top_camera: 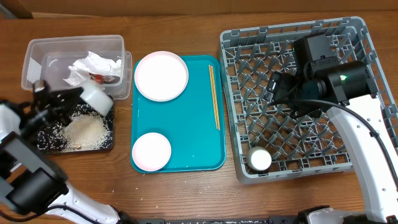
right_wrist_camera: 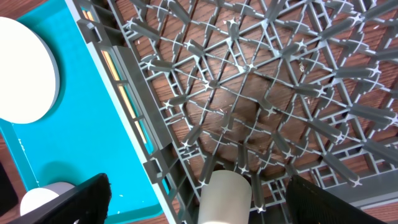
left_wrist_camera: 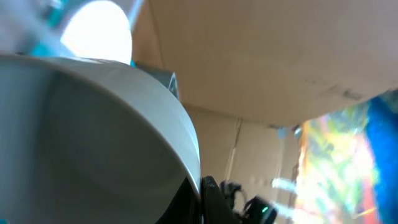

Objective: Sort waste into correct bins and load items into the dishwasher
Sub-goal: 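Tip the bowl to pour the rice onto the black tray, then set the empty bowl back on the teal tray with the left gripper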

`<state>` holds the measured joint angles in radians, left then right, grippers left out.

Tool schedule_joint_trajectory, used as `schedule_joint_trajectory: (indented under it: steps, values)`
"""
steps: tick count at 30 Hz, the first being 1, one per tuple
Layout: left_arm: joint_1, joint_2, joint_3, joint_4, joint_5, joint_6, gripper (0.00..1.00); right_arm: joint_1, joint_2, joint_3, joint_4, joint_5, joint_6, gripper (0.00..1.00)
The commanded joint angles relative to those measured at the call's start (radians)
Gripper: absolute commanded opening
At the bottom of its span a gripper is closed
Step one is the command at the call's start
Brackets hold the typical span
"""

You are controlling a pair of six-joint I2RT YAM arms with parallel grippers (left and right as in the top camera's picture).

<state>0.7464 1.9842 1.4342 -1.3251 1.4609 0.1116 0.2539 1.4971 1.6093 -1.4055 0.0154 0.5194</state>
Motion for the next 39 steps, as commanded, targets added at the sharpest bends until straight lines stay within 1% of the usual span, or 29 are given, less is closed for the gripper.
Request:
schedule_joint_trajectory:
  steps: [1, 2, 3, 4, 6, 7, 9, 10, 13, 15, 17, 20, 29, 32, 34, 38, 39]
  values:
    - [-0.179, -0.077, 0.155, -0.006, -0.113, 0.027, 0.04, -0.006, -0.010, 0.021, 0.014, 0.006, -0.004, 0.91]
    - [-0.234, -0.078, 0.192, -0.005, -0.161, 0.004, 0.04, -0.005, -0.010, 0.021, 0.020, 0.006, -0.004, 0.91]
    - [-0.322, -0.078, 0.246, 0.004, -0.238, -0.033, 0.04, -0.005, -0.010, 0.021, 0.025, 0.006, -0.004, 0.91]
    - [-0.414, -0.078, 0.285, 0.038, -0.336, -0.092, 0.04, -0.005, -0.010, 0.021, 0.028, 0.006, -0.004, 0.91]
    - [-0.552, -0.078, 0.318, 0.092, -0.526, -0.208, 0.04, -0.005, -0.010, 0.021, 0.029, 0.006, -0.004, 0.91]
    - [-0.636, -0.078, 0.319, 0.114, -0.651, -0.266, 0.04, -0.005, -0.010, 0.021, 0.029, 0.006, -0.004, 0.91]
    - [-0.837, -0.069, 0.315, 0.122, -0.986, -0.390, 0.04, -0.005, -0.010, 0.021, 0.034, 0.006, -0.004, 0.91]
    - [-0.927, -0.063, 0.315, 0.122, -1.118, -0.429, 0.04, -0.005, -0.010, 0.021, 0.036, 0.006, -0.004, 0.91]
    - [-1.089, -0.042, 0.315, 0.120, -1.363, -0.487, 0.04, -0.006, -0.010, 0.021, 0.037, 0.006, -0.005, 0.91]
    - [-1.161, -0.020, 0.314, 0.114, -1.460, -0.523, 0.04, -0.006, -0.010, 0.021, 0.040, 0.006, -0.005, 0.91]
    - [-1.201, -0.006, 0.305, 0.116, -1.493, -0.546, 0.04, -0.005, -0.010, 0.021, 0.044, 0.006, -0.004, 0.91]
    - [-1.240, 0.020, 0.301, 0.116, -1.497, -0.546, 0.04, -0.005, -0.010, 0.021, 0.044, 0.006, -0.004, 0.91]
    - [-1.244, 0.038, 0.300, 0.081, -1.493, -0.565, 0.09, -0.005, -0.010, 0.020, 0.061, 0.006, -0.005, 0.91]
    - [-1.244, 0.038, 0.300, 0.077, -1.478, -0.565, 0.12, -0.005, -0.010, 0.020, 0.063, 0.006, -0.004, 0.91]
    - [-1.244, 0.038, 0.300, 0.077, -1.458, -0.565, 0.15, -0.005, -0.010, 0.020, 0.063, 0.006, -0.004, 0.91]
    - [-1.240, 0.038, 0.300, 0.084, -1.457, -0.565, 0.31, -0.005, -0.010, 0.020, 0.075, -0.001, -0.005, 0.91]
    - [-1.233, 0.037, 0.301, 0.086, -1.457, -0.565, 0.33, -0.005, -0.010, 0.020, 0.079, -0.009, -0.004, 0.91]
